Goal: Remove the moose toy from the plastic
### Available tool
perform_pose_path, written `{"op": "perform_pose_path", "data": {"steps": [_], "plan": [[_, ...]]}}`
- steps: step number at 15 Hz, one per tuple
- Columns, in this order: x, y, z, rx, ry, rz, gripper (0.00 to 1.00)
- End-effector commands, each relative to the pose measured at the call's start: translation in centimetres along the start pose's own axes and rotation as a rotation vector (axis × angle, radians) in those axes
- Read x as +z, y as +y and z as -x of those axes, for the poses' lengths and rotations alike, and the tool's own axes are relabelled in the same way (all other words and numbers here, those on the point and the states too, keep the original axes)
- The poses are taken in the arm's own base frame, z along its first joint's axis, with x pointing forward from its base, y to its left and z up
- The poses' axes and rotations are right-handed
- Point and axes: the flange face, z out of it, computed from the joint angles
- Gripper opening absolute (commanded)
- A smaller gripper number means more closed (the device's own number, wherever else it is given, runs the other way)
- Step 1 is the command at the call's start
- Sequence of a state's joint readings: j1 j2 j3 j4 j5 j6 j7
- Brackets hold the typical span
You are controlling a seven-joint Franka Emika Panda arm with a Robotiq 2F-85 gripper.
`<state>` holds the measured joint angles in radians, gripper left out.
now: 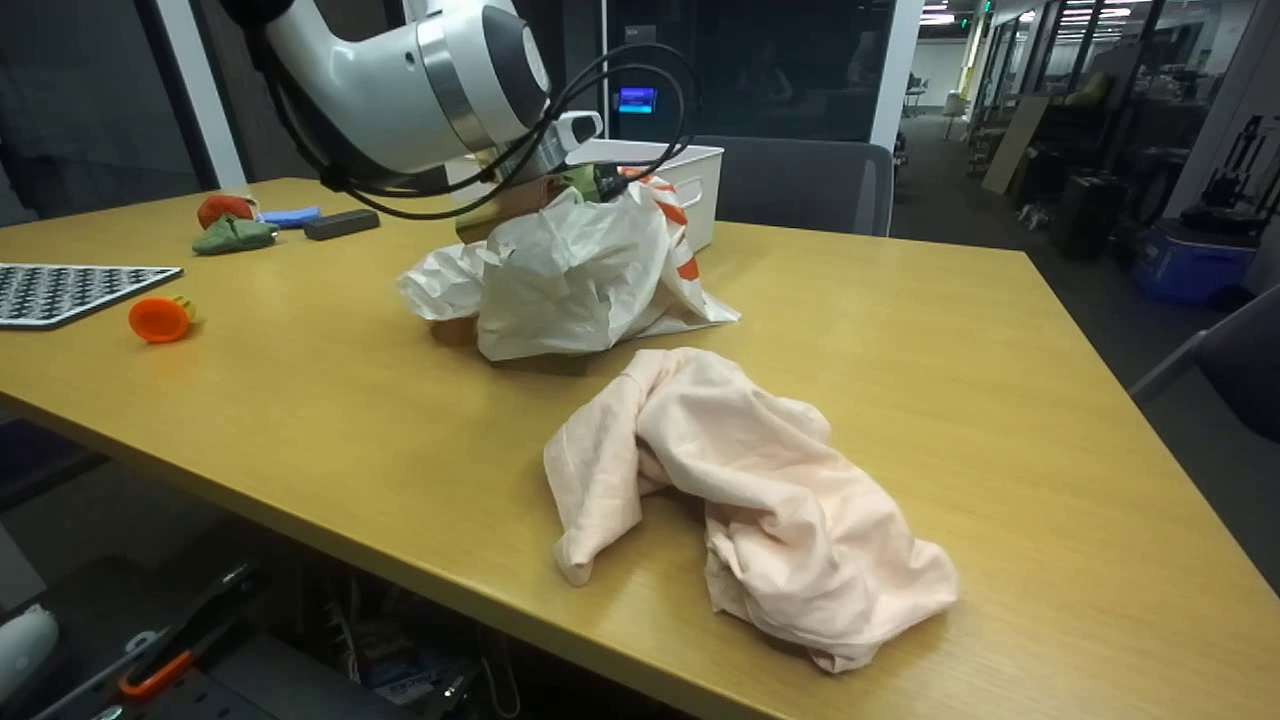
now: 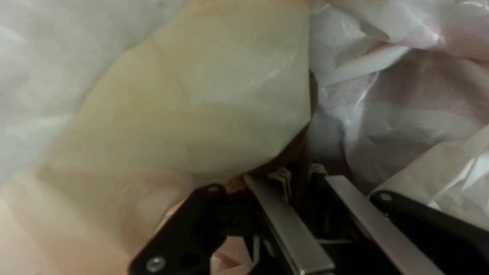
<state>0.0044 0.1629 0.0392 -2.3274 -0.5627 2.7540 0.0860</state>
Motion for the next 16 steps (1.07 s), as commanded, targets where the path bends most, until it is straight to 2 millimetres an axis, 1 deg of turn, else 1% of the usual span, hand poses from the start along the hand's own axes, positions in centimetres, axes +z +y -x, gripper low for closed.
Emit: {"op": "perform_pose_path", "data": {"steps": [1,4,7,8,10,11,14,16], "plan": [[-2.9,0.6,0.2,-0.001,-0.024,0.062,0.08],[-5.0,0.3,1.0,0.015,-0.117,0.056,0.07],[-7.4,0.3,2.0,0.033,-0.258,0.137,0.06],[-7.1,0.1,3.0,0.046,-0.347,0.114,0.06],[-8.6,-0.5,3.4,0.023,-0.461,0.0,0.06],[-8.9,-0.5,3.4,0.015,-0.48,-0.07,0.06],[-9.8,-0.3,3.2,0.007,-0.444,-0.259,0.04],[-10.0,-0.1,2.8,0.03,-0.37,-0.355,0.05]]}}
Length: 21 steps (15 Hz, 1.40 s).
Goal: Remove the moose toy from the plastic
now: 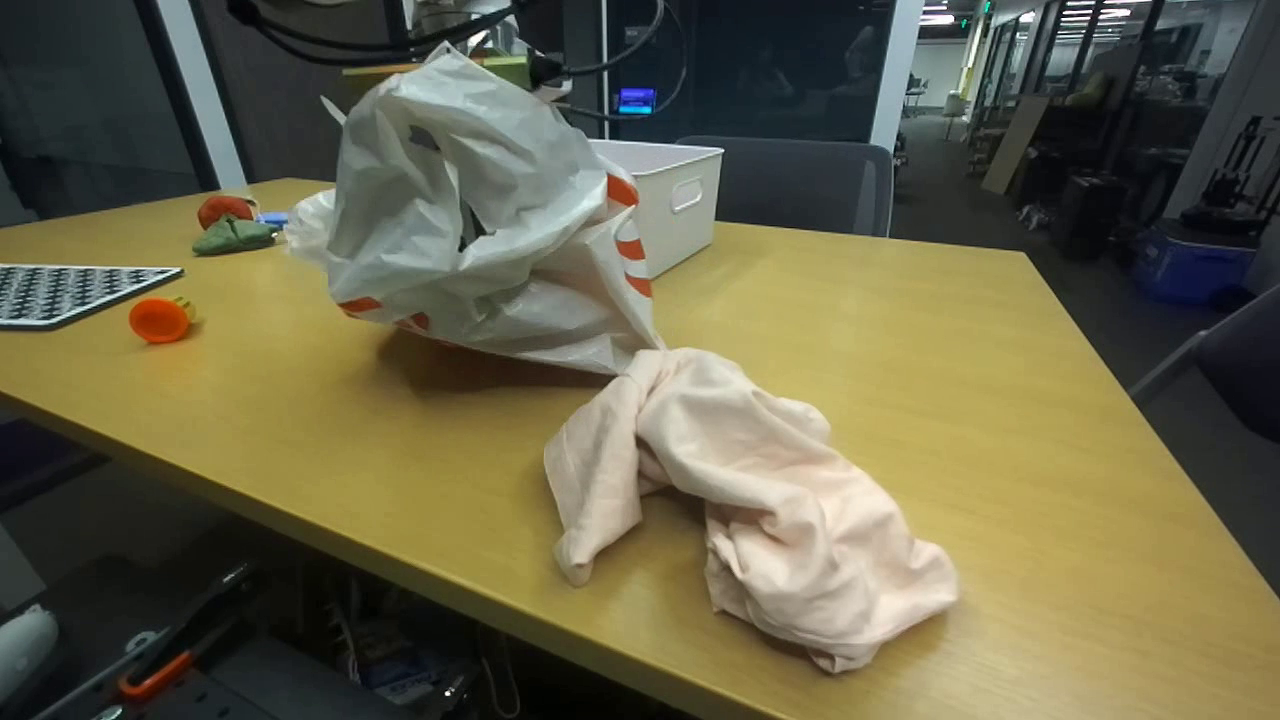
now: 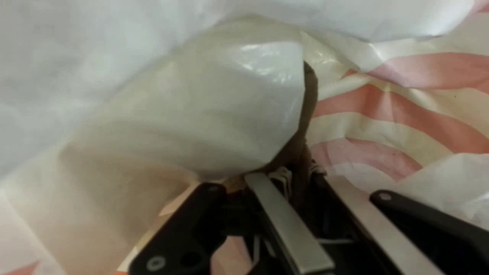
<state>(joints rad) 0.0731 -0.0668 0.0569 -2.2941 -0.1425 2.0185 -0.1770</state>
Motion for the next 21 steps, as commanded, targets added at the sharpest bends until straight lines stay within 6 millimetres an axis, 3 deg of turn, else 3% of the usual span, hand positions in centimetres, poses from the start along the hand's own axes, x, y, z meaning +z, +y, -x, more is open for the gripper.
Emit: {"op": "perform_pose_path", "data": {"steps": [1,8,9,12,16,21], "plan": [[-1.9,0.6,0.1,-0.029,0.102,-0.172,0.05],[-5.4,2.1,0.3,0.043,0.372,-0.42,0.05],[-6.1,0.7,0.7,0.046,0.408,-0.456,0.05],[-7.9,-0.5,1.5,0.052,0.543,-0.505,0.05],[-9.5,-3.8,2.4,0.048,0.686,-0.388,0.04],[-7.5,-8.9,4.2,0.044,0.295,-0.511,0.06]]}}
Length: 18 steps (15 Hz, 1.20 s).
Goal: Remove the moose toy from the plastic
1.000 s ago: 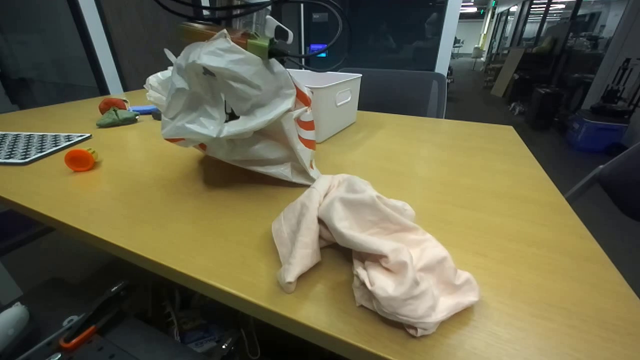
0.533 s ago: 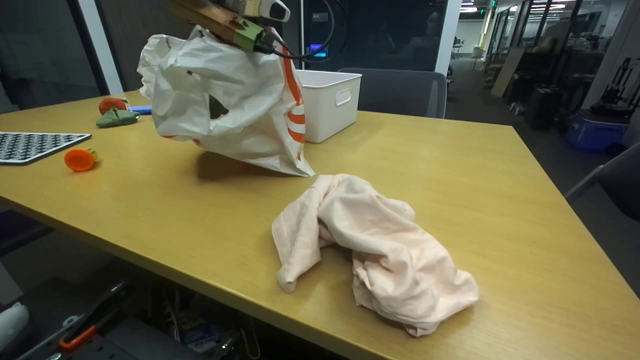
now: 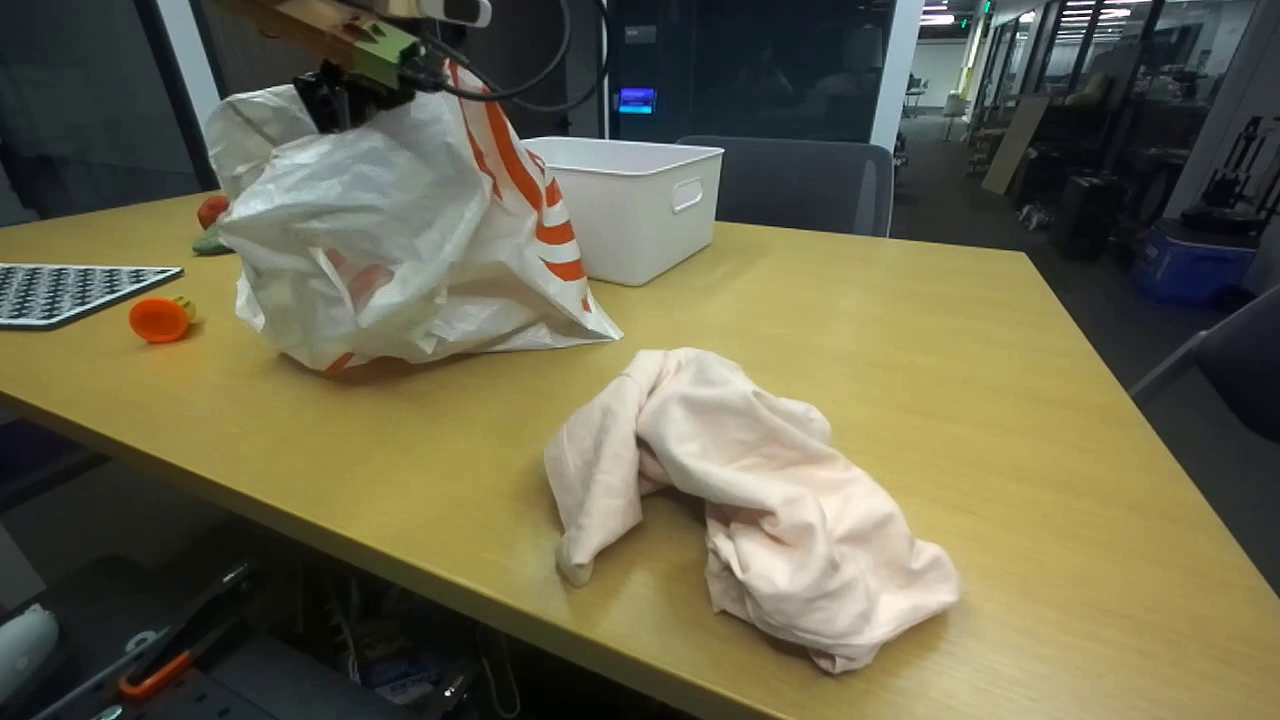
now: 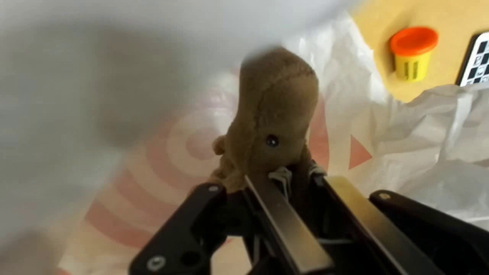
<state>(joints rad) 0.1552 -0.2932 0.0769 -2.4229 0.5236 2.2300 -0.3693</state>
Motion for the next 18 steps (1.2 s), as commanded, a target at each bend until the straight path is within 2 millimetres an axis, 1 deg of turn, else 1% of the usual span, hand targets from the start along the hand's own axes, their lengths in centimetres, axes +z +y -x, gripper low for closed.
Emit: {"op": "perform_pose_path", "data": {"steps": [1,3,4,5,7,8,9,10,12,15,17,18], "plan": [[0.1,-2.6,2.2,0.055,-0.195,-0.081,0.06],[1.1,-3.2,3.4,0.116,-0.324,-0.09,0.06],[0.1,1.1,2.9,0.175,-0.363,-0.046,0.06],[0.4,2.7,3.1,0.204,-0.368,0.024,0.06],[0.2,6.5,3.4,0.224,-0.366,0.162,0.06],[0.4,8.3,3.4,0.236,-0.37,0.223,0.05],[0.4,9.8,3.5,0.252,-0.375,0.282,0.06],[0.2,10.8,3.5,0.27,-0.381,0.339,0.06],[-0.1,12.0,3.7,0.325,-0.411,0.444,0.07],[-1.6,12.3,3.4,0.404,-0.449,0.597,0.08],[-2.9,11.3,3.2,0.445,-0.441,0.705,0.09],[-3.6,10.4,3.2,0.468,-0.443,0.757,0.1]]}}
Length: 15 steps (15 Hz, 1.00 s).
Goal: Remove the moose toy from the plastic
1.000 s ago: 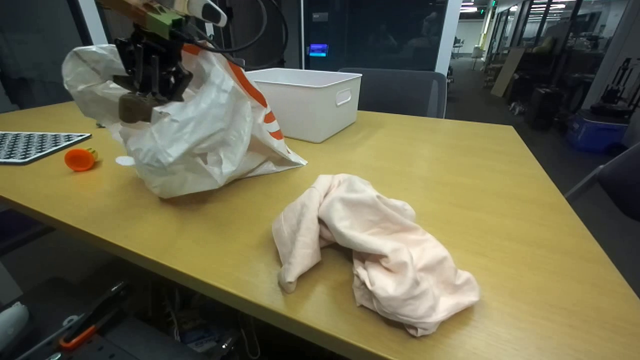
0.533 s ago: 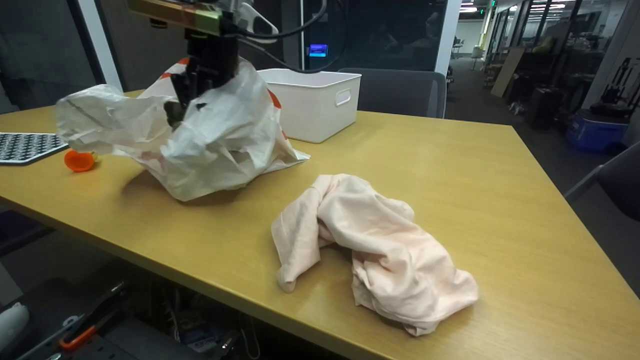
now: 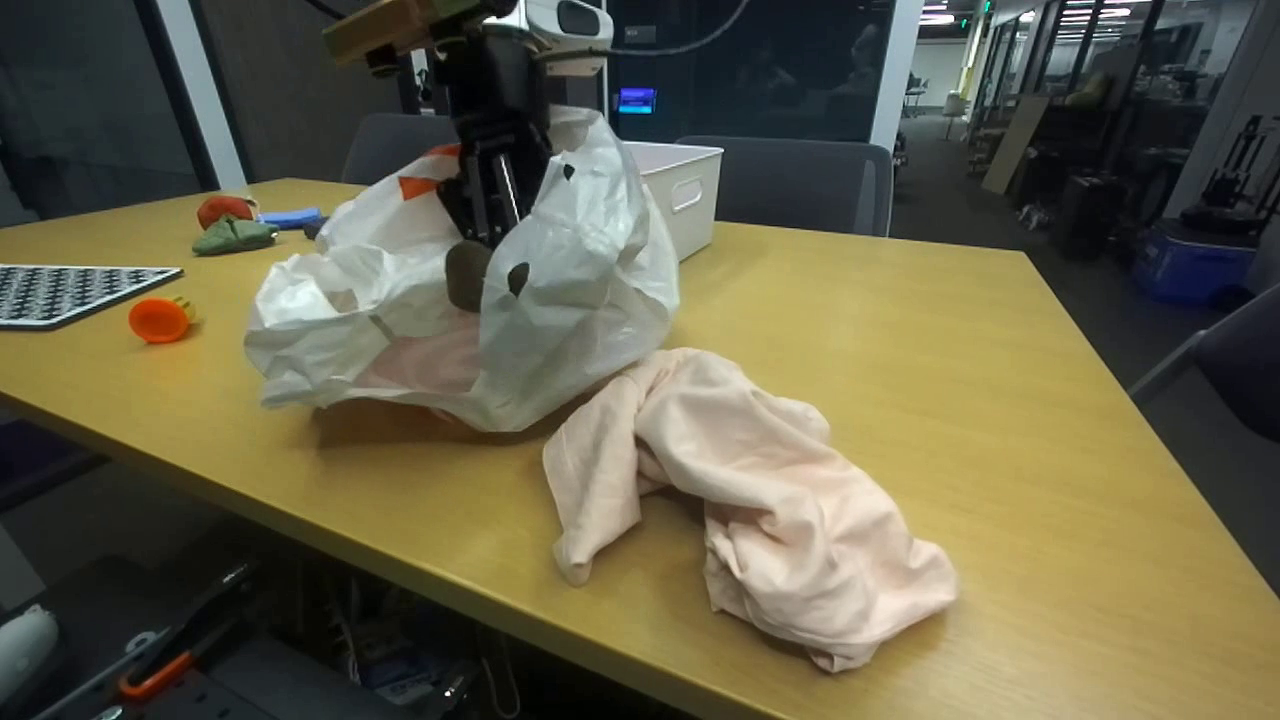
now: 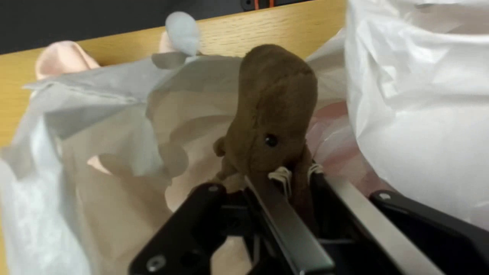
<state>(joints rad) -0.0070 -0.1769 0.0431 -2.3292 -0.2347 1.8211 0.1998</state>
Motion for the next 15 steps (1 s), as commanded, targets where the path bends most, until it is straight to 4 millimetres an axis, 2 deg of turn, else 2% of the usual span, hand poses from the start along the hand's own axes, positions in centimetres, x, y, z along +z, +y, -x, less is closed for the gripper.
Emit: {"op": "perform_pose_path", "data": {"steps": [1,4,7,12,15], "plan": [[-3.8,-0.3,1.7,0.131,-0.002,0.162,0.1],[-6.2,-0.8,3.6,0.224,-0.061,0.293,0.1],[-7.9,-1.4,5.6,0.268,-0.199,0.417,0.1],[-9.2,-1.8,8.3,0.269,-0.451,0.577,0.1],[-9.5,-1.8,8.8,0.371,-0.461,0.712,0.1]]}}
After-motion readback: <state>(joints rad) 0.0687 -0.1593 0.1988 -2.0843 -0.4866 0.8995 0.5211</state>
